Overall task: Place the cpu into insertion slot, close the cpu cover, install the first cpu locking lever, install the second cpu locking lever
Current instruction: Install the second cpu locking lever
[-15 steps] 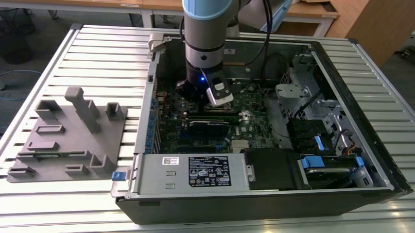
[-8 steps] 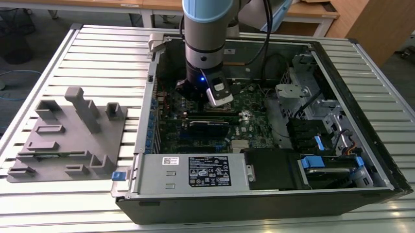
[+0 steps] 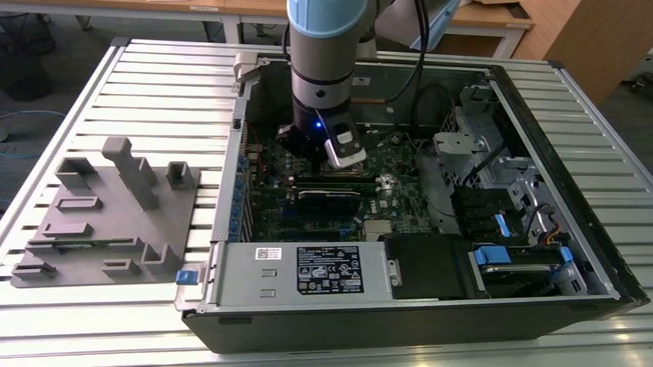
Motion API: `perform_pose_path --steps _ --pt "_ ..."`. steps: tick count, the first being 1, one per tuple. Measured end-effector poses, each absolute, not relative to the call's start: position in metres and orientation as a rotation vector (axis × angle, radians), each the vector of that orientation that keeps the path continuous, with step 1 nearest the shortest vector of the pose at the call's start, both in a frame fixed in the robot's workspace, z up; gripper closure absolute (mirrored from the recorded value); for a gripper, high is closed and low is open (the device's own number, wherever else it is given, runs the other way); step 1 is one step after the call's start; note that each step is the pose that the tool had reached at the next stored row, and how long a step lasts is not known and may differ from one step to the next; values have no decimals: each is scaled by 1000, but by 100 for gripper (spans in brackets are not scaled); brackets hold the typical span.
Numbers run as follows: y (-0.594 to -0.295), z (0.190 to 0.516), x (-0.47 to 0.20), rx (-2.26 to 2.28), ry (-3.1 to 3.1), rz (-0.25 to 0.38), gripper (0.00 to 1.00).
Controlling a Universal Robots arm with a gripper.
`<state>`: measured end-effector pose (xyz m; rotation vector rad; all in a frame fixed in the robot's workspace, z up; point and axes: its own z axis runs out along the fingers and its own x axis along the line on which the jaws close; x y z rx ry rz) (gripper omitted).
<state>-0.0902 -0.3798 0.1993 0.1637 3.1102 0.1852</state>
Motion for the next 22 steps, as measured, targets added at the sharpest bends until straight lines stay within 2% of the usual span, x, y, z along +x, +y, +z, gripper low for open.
perform_pose_path --steps 22 --pt "-387 199 -90 164 3110 206 89"
